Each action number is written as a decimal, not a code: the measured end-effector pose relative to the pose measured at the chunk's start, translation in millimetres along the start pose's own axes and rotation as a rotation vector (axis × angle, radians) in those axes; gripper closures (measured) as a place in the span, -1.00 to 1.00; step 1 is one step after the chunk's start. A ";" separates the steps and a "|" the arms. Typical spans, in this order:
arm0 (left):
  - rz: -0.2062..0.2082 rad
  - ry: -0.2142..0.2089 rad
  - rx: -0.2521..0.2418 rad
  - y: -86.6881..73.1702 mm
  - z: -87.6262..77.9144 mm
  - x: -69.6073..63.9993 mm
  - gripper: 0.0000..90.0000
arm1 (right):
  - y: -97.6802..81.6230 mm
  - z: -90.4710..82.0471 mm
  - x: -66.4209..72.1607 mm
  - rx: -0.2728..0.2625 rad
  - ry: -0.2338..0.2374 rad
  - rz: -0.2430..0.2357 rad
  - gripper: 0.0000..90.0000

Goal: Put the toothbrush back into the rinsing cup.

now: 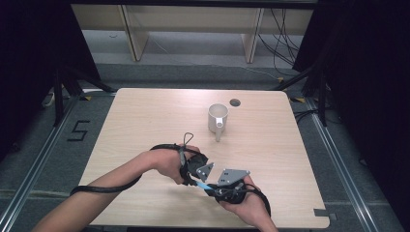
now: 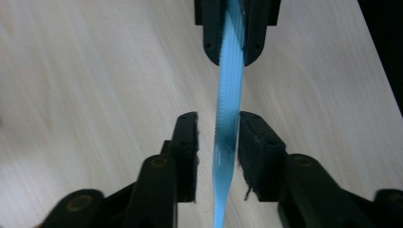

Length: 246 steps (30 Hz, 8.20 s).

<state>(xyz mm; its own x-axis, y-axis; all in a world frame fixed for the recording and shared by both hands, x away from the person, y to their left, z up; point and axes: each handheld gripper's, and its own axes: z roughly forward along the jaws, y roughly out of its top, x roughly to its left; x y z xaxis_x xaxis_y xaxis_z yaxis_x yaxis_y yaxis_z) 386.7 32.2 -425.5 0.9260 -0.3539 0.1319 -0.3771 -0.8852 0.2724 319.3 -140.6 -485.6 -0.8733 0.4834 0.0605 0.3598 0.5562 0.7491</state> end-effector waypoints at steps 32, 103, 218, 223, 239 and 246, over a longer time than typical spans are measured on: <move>-0.421 0.280 -0.513 -82.8 -10.1 -63.2 0.16 | -11.1 -22.4 -19.8 -0.171 -0.164 0.080 0.76; -0.977 0.246 -1.154 -82.1 0.5 -16.1 -0.20 | 21.6 -21.6 -9.7 -0.466 -0.267 0.048 0.76; -0.774 0.583 -0.955 -39.5 -3.8 -24.2 0.86 | 85.3 -36.4 -10.1 -0.594 -0.325 0.111 0.47; -0.770 0.583 -0.949 -39.1 -3.4 -23.5 0.86 | 87.1 -35.5 -12.4 -0.585 -0.331 0.103 0.56; -0.763 0.586 -0.944 -34.8 0.4 -22.4 0.85 | 85.7 -33.1 -12.0 -0.552 -0.335 0.107 0.88; -0.730 0.584 -0.954 -34.9 -0.4 -20.9 0.64 | 86.5 -34.9 -14.1 -0.573 -0.335 0.113 0.89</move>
<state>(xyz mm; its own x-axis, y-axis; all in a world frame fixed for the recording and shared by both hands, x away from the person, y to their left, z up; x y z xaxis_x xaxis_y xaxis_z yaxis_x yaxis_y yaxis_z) 380.5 70.6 -437.4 0.8663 0.4994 -0.0081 0.1095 -0.1740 0.9786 351.3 -123.0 -398.7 -0.6582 0.7526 0.0198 0.1308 0.0884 0.9875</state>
